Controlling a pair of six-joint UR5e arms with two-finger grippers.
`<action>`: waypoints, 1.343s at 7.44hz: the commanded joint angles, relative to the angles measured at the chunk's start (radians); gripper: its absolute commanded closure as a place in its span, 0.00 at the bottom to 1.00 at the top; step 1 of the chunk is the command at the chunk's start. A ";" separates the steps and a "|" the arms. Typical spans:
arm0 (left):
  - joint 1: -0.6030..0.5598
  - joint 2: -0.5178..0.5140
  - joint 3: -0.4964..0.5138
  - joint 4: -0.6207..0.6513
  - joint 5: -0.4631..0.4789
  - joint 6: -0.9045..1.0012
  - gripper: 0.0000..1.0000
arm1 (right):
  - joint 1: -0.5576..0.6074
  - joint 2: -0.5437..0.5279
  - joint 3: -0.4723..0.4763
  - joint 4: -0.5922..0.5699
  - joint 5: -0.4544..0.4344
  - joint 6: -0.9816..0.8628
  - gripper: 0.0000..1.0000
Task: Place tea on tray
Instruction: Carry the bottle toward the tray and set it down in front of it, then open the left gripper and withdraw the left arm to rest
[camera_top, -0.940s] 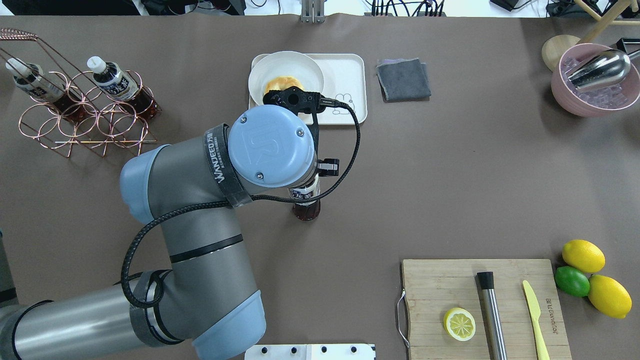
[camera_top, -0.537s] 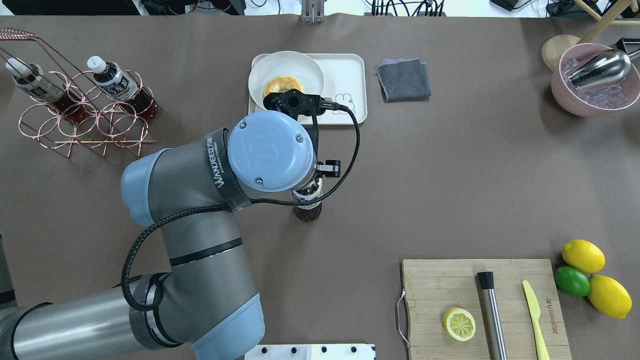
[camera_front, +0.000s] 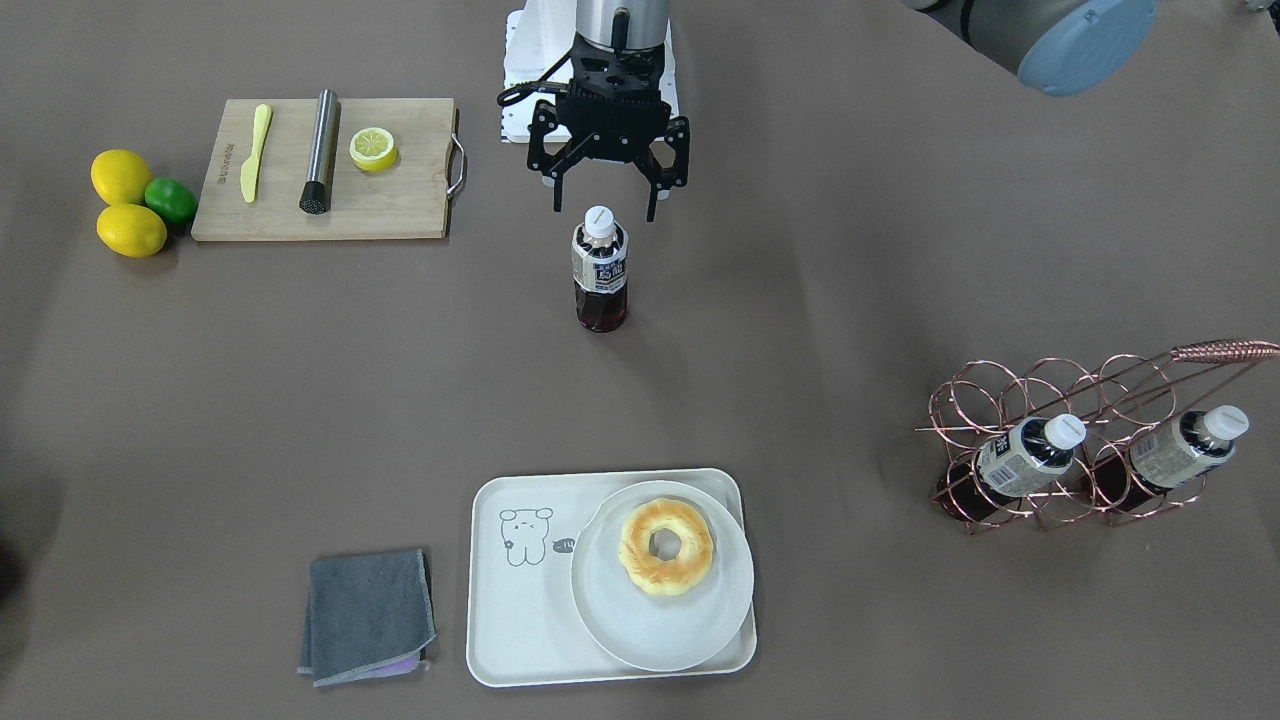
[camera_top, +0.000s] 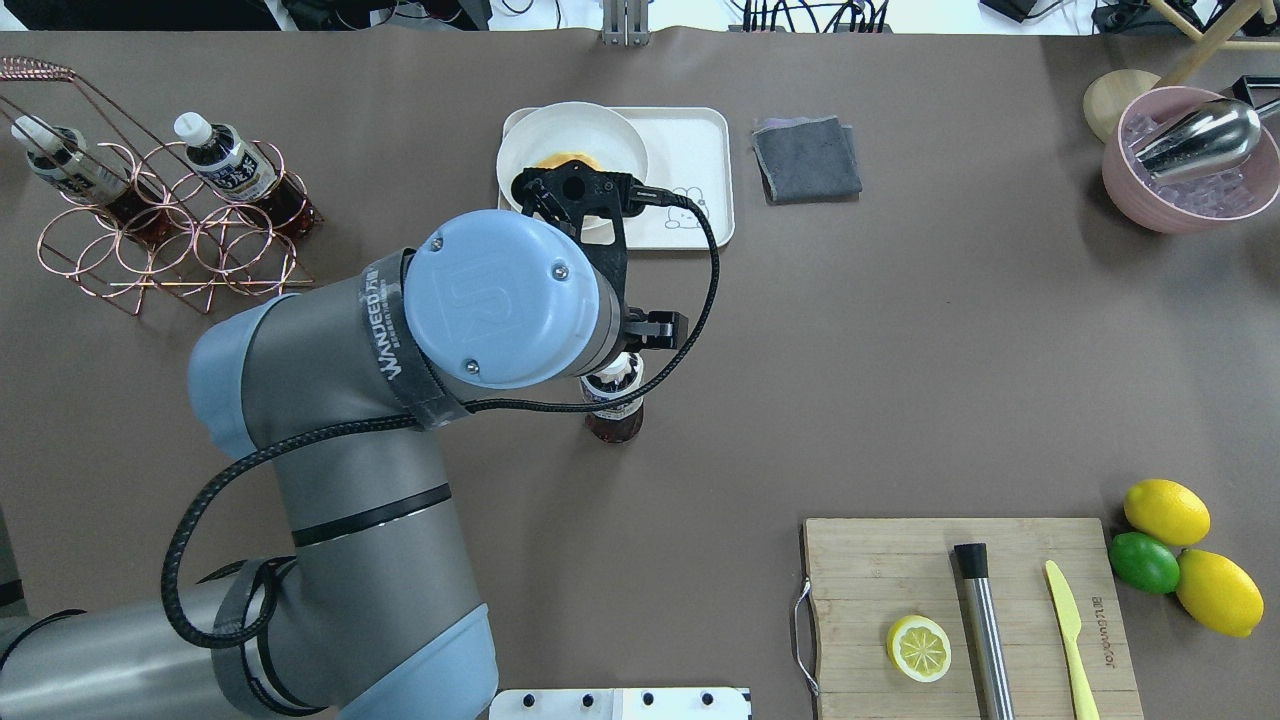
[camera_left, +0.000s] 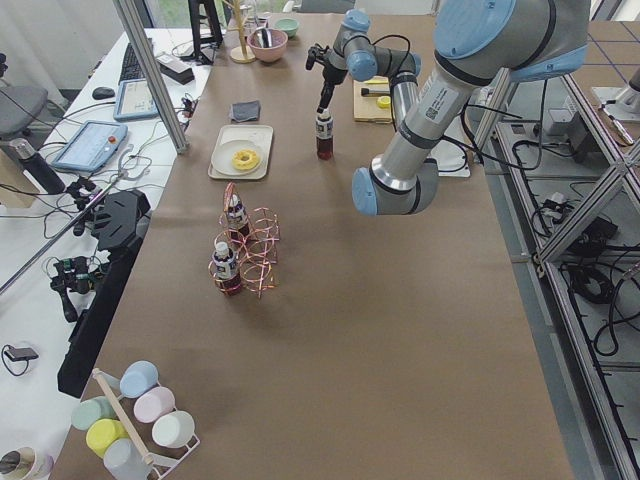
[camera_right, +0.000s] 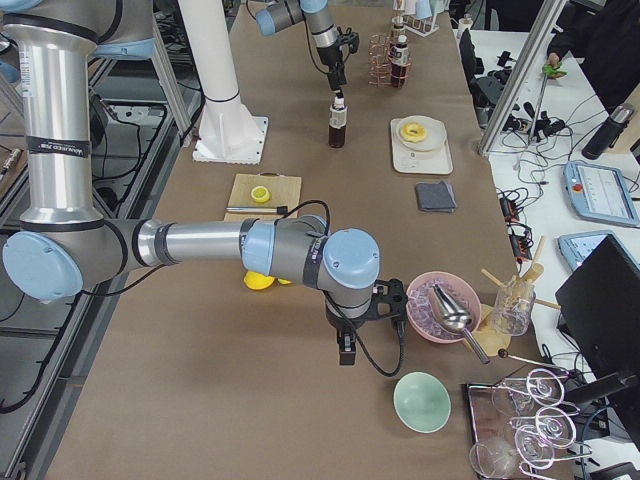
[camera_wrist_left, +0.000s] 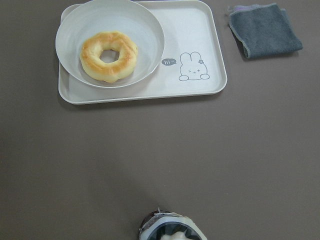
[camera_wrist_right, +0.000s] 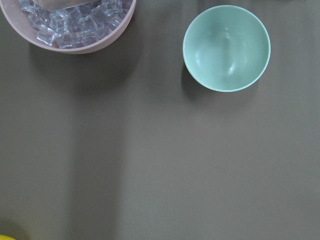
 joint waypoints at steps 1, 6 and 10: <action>-0.028 0.107 -0.124 0.000 -0.005 0.018 0.02 | 0.010 -0.003 0.003 0.000 -0.001 0.000 0.00; -0.164 0.368 -0.241 -0.052 -0.020 0.219 0.02 | 0.010 0.005 0.017 -0.023 0.008 0.003 0.00; -0.443 0.699 -0.347 -0.051 -0.287 0.598 0.02 | -0.110 0.032 0.126 -0.023 0.140 0.079 0.00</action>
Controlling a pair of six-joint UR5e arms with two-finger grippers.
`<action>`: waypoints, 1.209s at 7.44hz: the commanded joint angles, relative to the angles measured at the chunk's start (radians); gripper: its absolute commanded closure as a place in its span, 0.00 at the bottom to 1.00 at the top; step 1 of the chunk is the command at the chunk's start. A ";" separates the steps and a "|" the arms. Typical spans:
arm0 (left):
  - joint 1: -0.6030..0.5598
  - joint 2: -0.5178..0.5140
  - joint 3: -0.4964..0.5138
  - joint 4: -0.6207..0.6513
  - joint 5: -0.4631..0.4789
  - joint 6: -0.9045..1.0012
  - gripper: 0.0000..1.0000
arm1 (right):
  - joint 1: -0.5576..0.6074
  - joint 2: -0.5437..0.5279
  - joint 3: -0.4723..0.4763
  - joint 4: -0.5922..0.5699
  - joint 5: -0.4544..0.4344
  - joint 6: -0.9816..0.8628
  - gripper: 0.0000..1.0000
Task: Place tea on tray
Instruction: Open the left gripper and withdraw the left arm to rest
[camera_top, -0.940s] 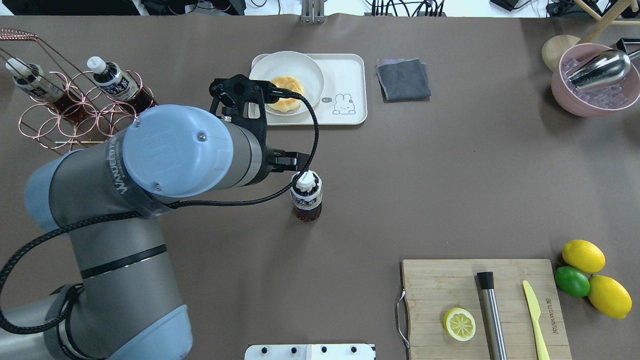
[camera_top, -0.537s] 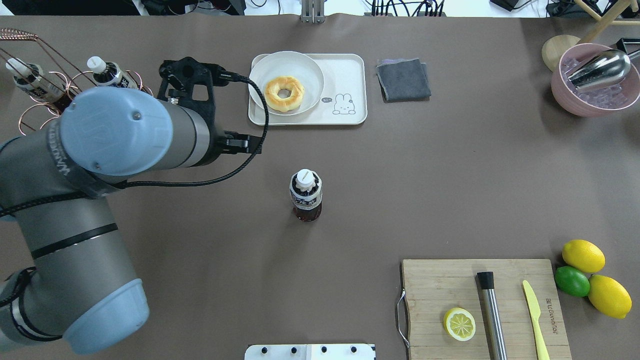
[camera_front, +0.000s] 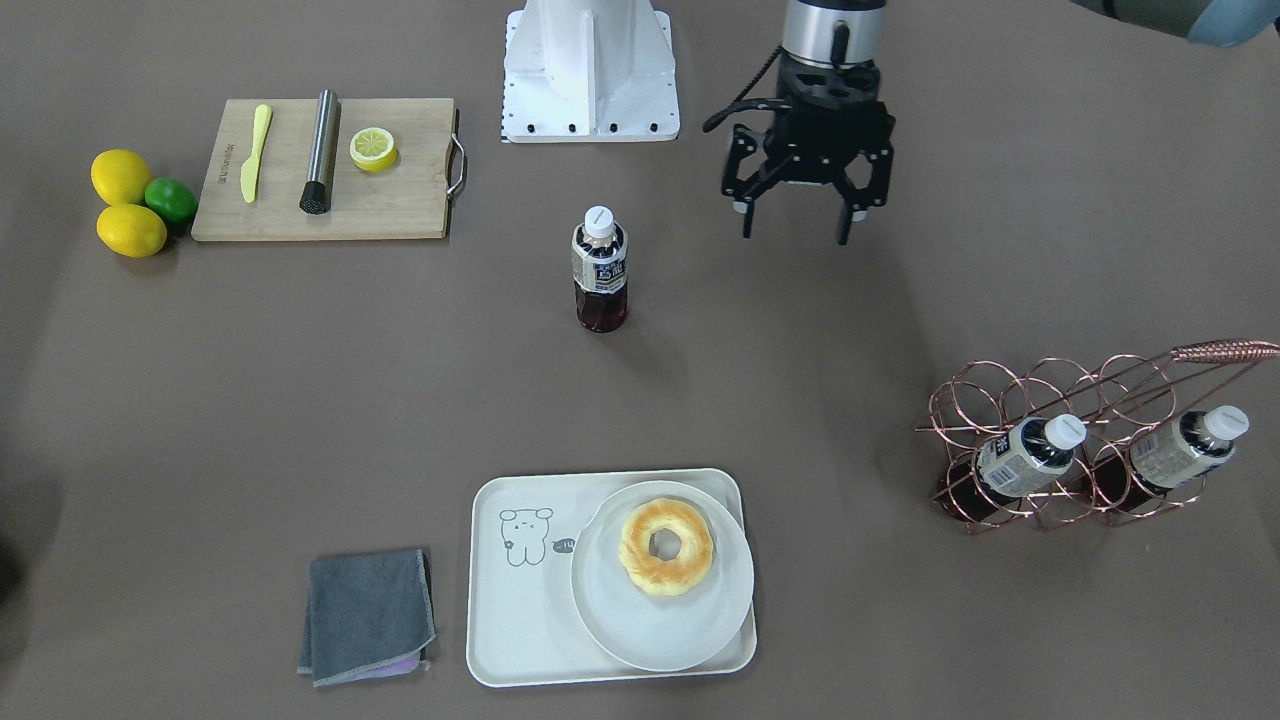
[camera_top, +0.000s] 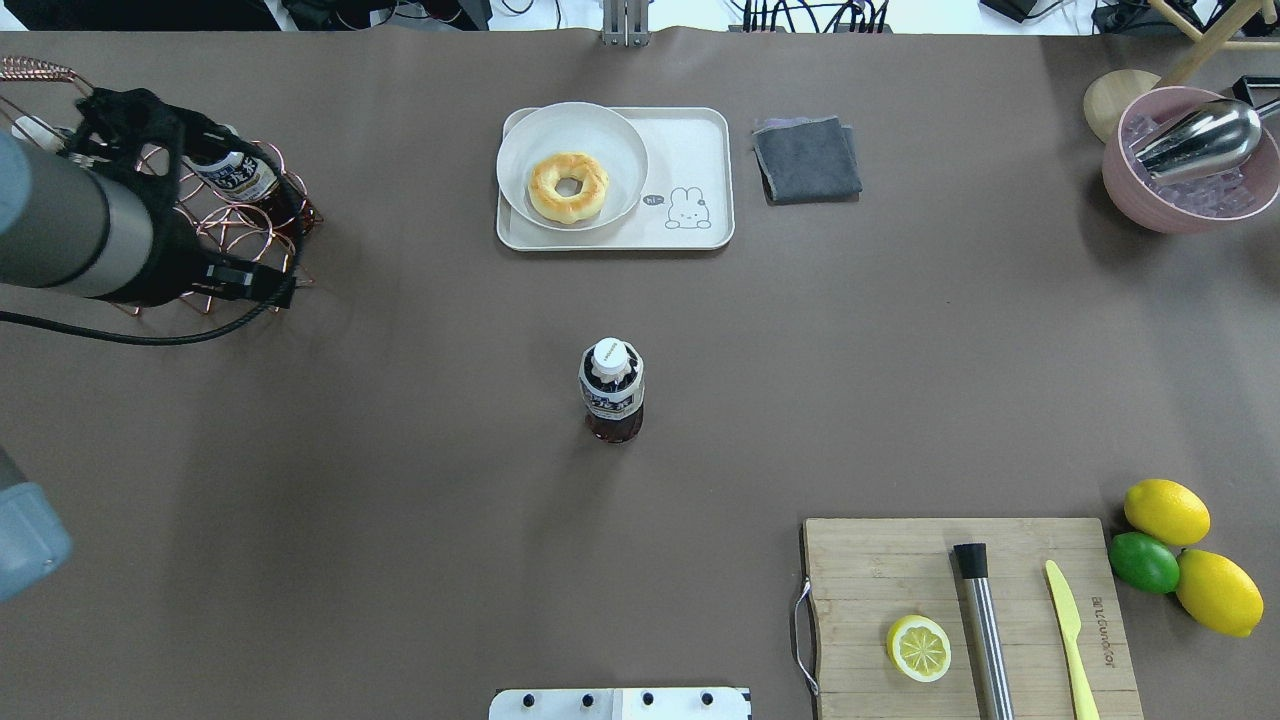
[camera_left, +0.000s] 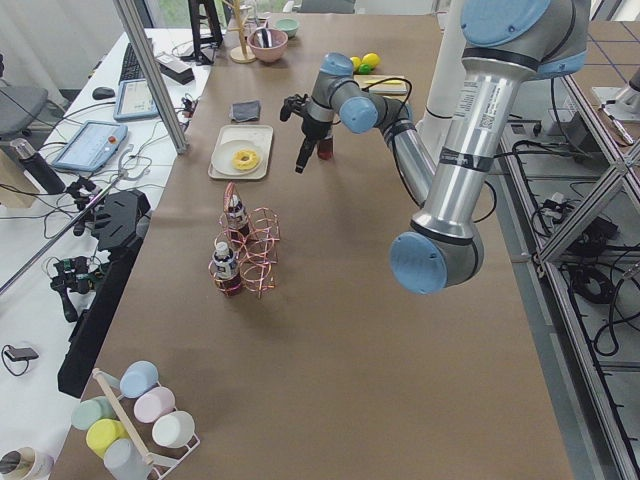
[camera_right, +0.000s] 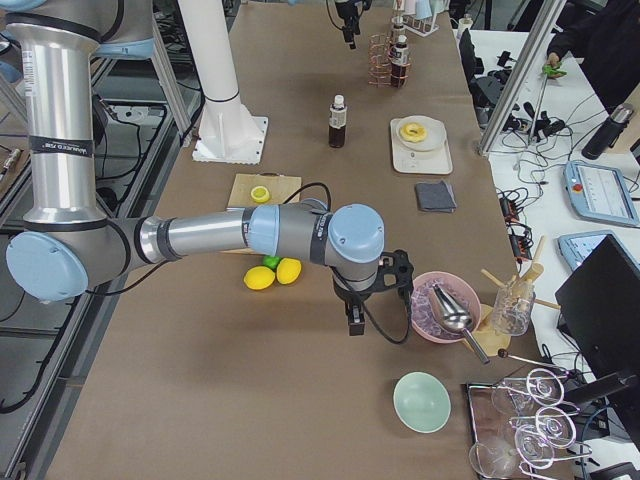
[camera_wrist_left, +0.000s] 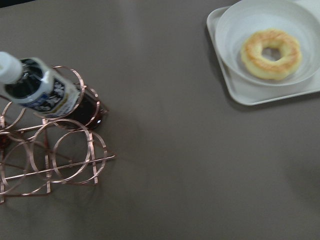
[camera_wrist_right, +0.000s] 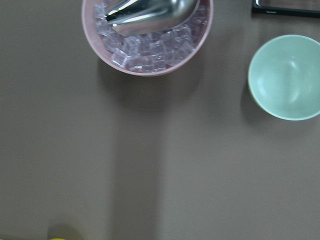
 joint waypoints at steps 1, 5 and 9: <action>-0.210 0.199 -0.030 -0.002 -0.117 0.360 0.02 | -0.135 0.029 0.128 0.001 0.040 0.130 0.00; -0.593 0.283 0.109 -0.012 -0.248 0.846 0.02 | -0.388 0.091 0.331 0.012 0.017 0.596 0.00; -0.742 0.307 0.195 -0.014 -0.294 1.054 0.02 | -0.722 0.334 0.400 0.004 -0.165 1.188 0.00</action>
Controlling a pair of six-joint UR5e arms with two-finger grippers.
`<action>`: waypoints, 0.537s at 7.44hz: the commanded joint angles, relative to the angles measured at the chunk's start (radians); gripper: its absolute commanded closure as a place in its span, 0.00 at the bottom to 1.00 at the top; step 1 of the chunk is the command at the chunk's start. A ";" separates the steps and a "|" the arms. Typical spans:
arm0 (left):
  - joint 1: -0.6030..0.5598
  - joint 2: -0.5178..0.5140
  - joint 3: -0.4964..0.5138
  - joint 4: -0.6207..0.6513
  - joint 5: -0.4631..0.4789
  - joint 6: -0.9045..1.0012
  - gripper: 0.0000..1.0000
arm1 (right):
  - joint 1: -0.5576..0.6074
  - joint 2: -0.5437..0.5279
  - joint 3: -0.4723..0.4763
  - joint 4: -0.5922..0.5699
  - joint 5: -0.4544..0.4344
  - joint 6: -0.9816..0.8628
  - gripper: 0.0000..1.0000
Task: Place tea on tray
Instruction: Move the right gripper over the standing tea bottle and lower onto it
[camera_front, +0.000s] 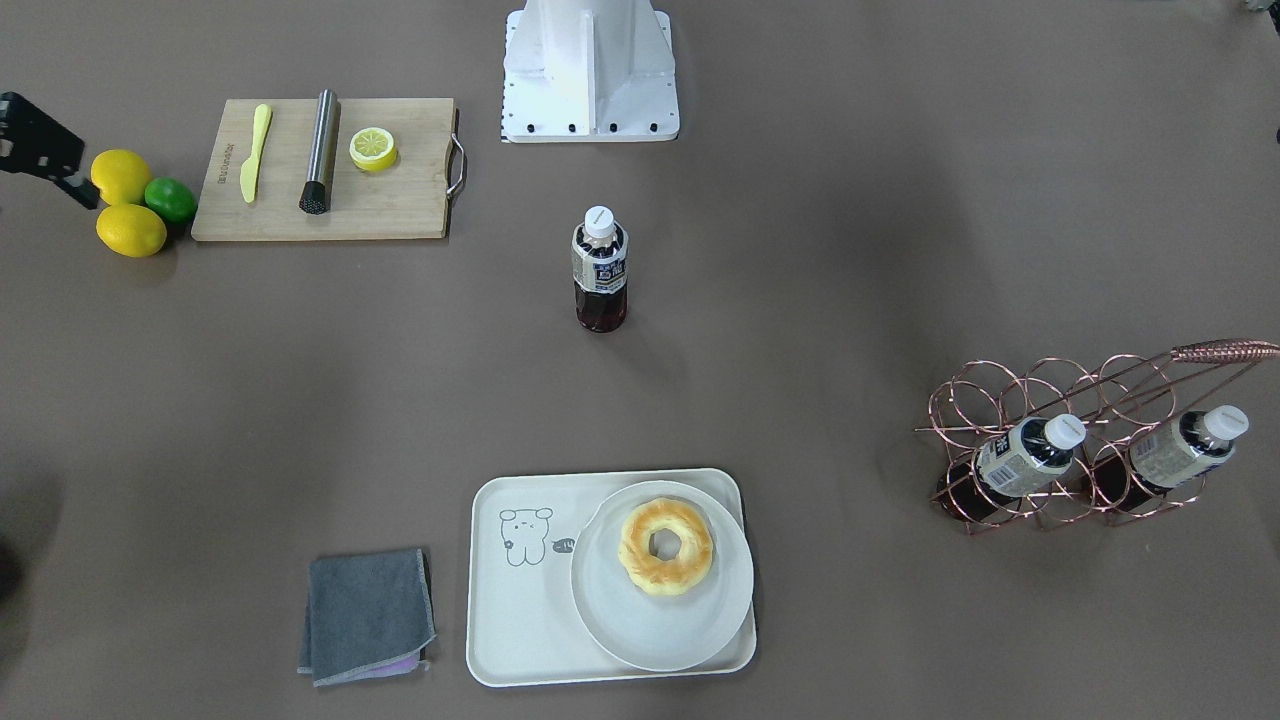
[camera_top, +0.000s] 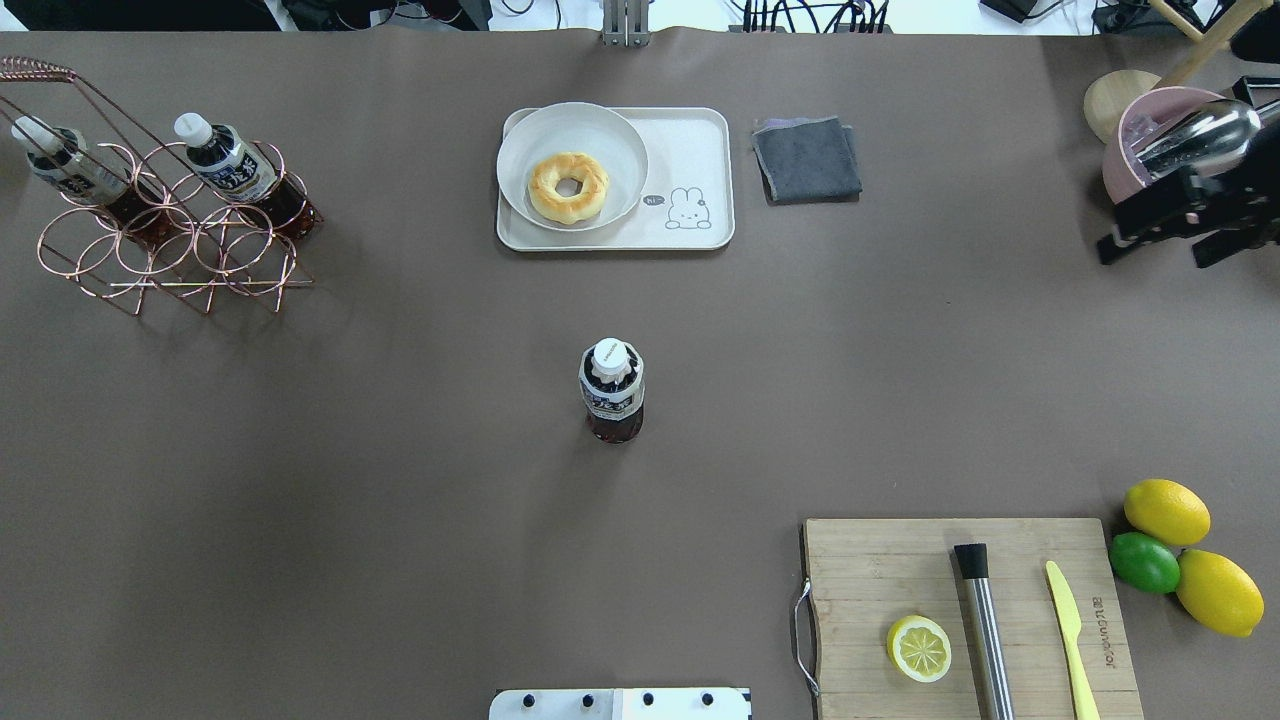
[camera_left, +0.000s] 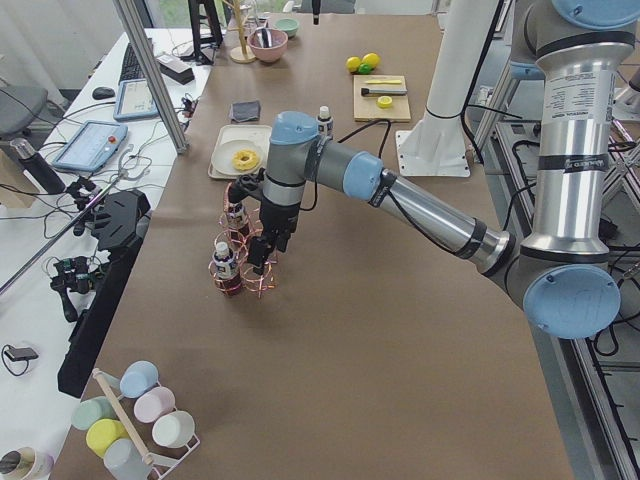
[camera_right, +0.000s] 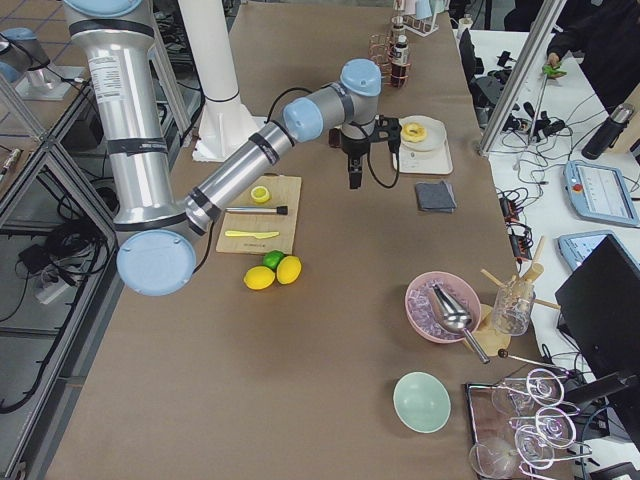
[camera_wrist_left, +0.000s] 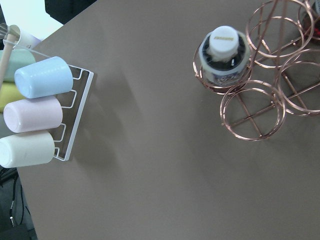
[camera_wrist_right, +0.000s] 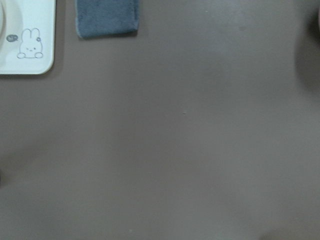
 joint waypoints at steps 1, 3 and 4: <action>-0.120 0.004 0.091 -0.002 -0.072 0.158 0.02 | -0.294 0.228 0.012 -0.010 -0.180 0.488 0.00; -0.155 0.002 0.137 -0.006 -0.072 0.214 0.02 | -0.423 0.394 -0.052 -0.090 -0.295 0.612 0.00; -0.161 0.005 0.143 -0.015 -0.072 0.215 0.02 | -0.463 0.482 -0.085 -0.146 -0.335 0.618 0.00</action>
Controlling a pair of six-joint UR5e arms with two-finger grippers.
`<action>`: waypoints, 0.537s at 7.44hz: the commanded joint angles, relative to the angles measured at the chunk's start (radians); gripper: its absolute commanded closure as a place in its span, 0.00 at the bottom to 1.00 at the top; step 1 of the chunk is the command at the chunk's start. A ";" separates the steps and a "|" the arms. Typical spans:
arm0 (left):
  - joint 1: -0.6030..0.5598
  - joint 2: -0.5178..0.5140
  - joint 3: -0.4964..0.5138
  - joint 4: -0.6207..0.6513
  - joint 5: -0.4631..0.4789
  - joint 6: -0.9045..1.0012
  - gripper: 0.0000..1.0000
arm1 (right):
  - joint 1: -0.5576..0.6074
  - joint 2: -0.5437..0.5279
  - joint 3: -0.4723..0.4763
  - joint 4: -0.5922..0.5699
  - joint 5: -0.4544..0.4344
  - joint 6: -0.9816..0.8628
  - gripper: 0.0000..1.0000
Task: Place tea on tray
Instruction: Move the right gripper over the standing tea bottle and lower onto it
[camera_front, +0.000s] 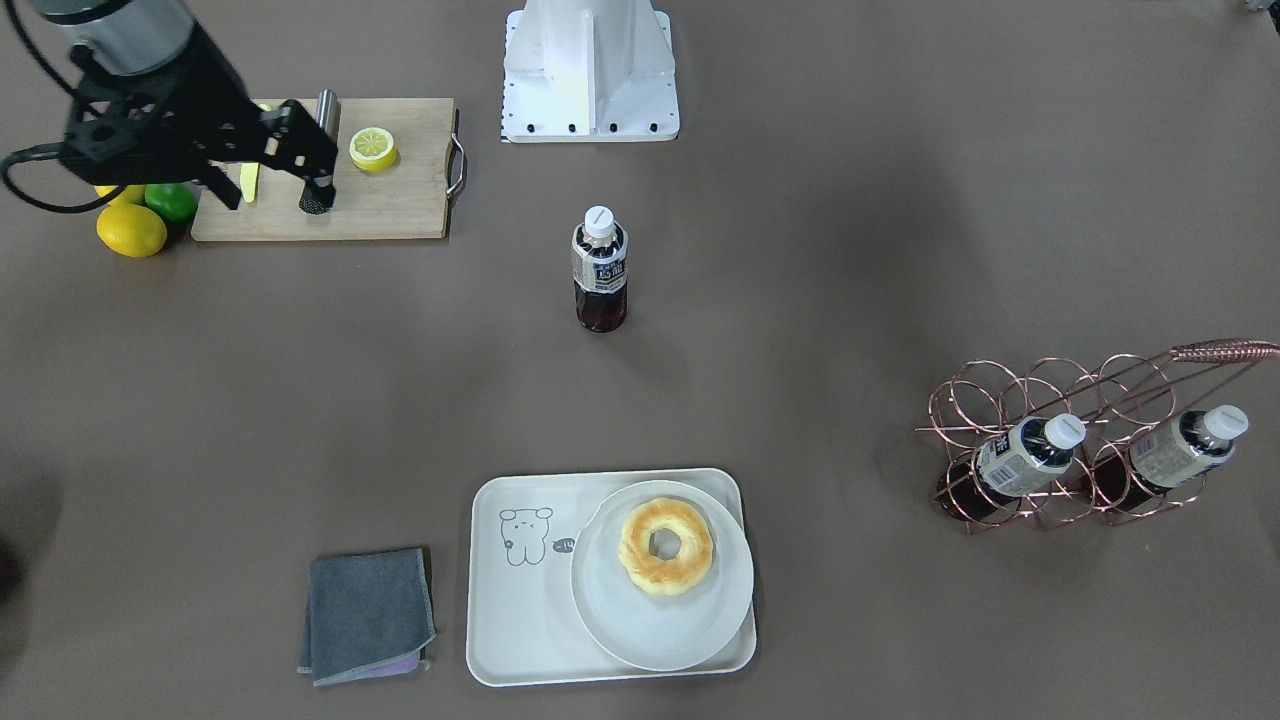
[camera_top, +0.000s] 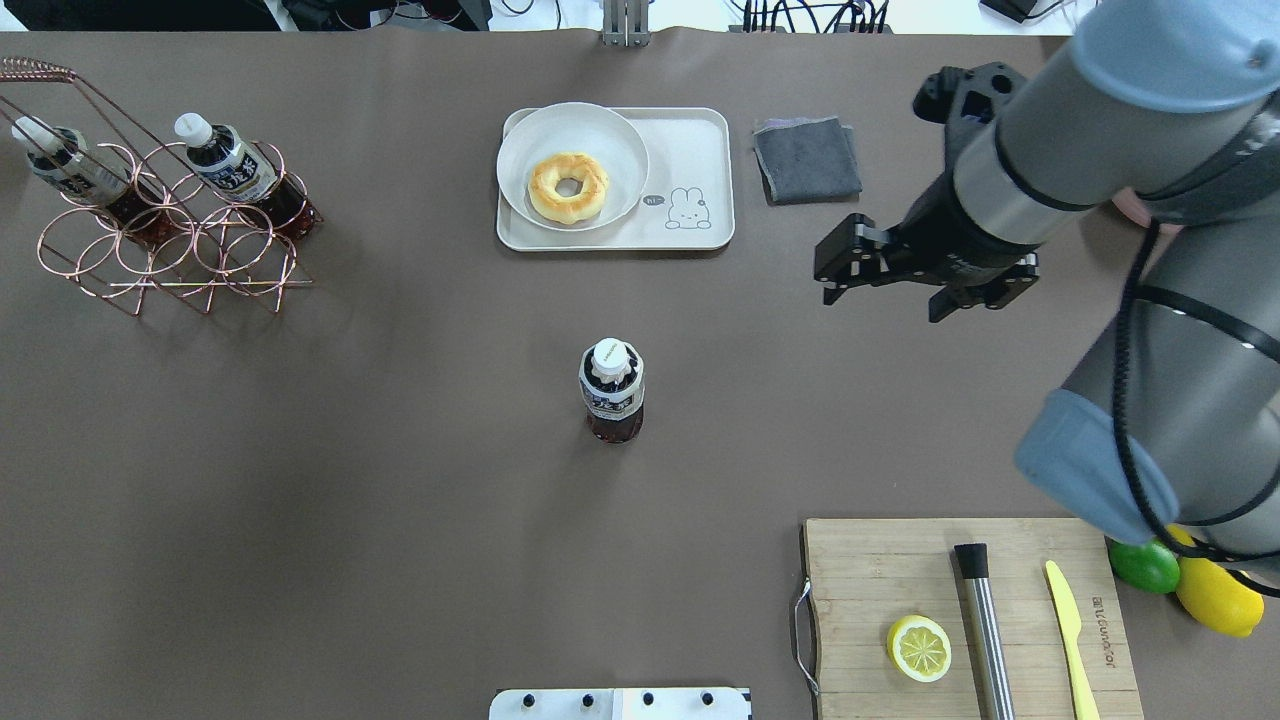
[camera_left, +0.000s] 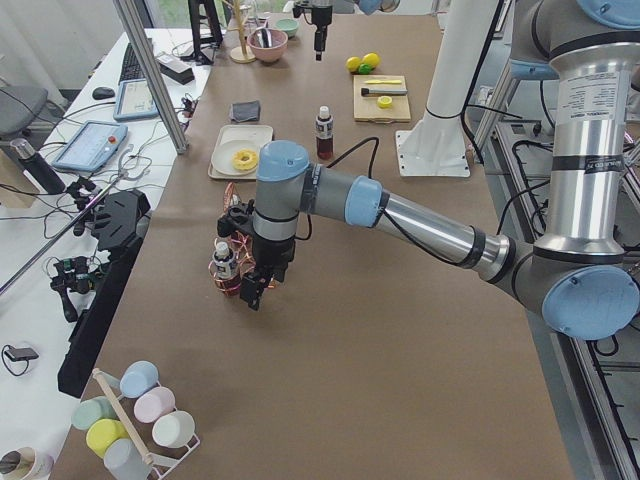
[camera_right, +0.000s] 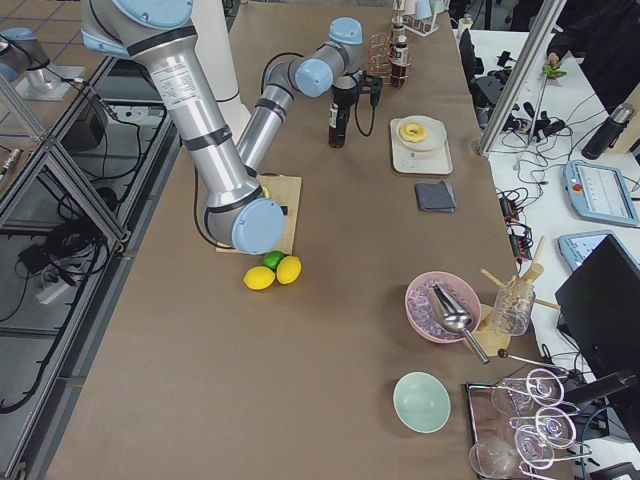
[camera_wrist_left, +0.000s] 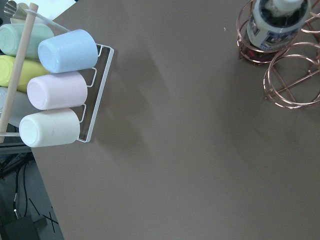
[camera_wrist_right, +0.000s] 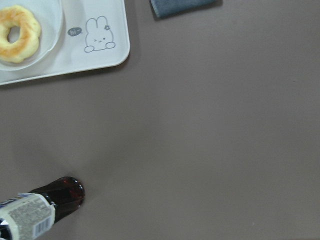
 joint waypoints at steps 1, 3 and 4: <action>-0.027 0.003 0.036 -0.014 -0.003 0.023 0.02 | -0.119 0.228 -0.097 -0.098 -0.113 0.118 0.00; -0.078 0.003 0.069 -0.041 -0.003 0.066 0.02 | -0.190 0.299 -0.143 -0.105 -0.180 0.137 0.00; -0.092 0.003 0.086 -0.044 -0.003 0.124 0.02 | -0.237 0.332 -0.176 -0.106 -0.237 0.136 0.00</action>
